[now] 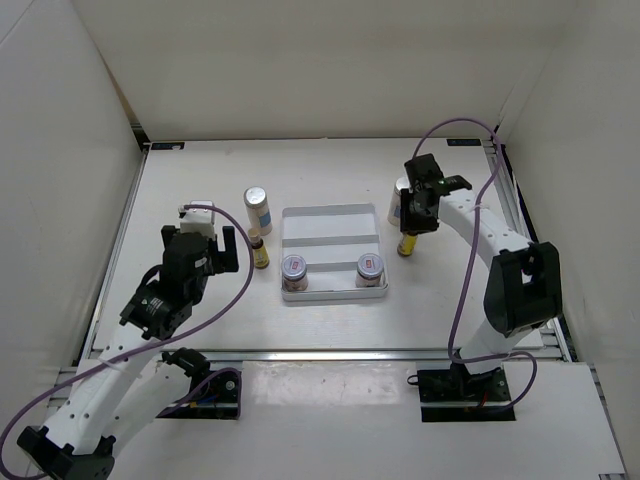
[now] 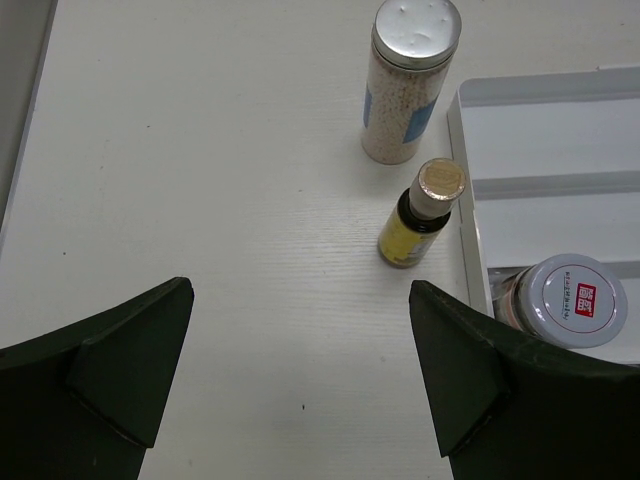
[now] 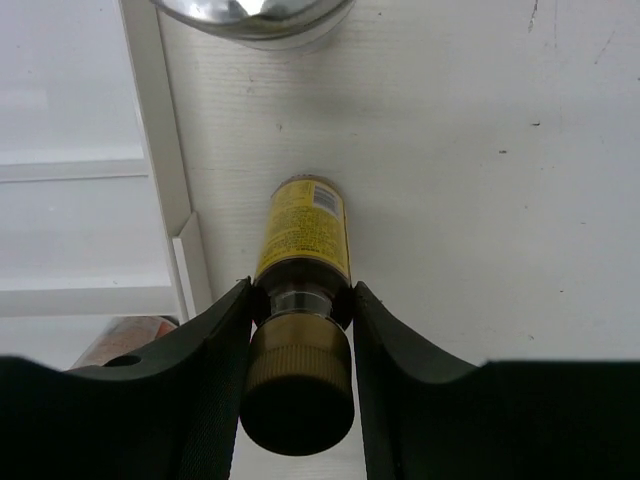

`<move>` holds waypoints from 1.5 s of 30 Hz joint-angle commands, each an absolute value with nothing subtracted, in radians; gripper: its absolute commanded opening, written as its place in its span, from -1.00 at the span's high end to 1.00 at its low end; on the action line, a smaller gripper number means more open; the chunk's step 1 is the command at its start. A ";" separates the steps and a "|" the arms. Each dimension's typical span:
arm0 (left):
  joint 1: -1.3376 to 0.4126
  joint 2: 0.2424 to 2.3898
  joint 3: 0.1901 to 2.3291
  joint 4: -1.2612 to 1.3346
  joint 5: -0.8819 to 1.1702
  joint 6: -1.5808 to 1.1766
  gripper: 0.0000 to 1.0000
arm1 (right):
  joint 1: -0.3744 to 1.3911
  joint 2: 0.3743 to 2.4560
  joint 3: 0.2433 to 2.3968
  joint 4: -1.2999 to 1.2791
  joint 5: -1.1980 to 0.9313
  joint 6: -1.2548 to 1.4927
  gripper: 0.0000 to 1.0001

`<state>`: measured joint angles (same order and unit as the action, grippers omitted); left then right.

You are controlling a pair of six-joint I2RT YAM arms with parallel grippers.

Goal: Organize the condiment bottles

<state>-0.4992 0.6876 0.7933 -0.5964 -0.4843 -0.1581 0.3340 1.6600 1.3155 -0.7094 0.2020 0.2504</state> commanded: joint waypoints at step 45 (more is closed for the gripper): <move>-0.495 0.923 0.909 -0.566 -0.347 -0.176 -1.00 | 0.617 1.635 1.563 -0.781 0.307 0.218 -1.00</move>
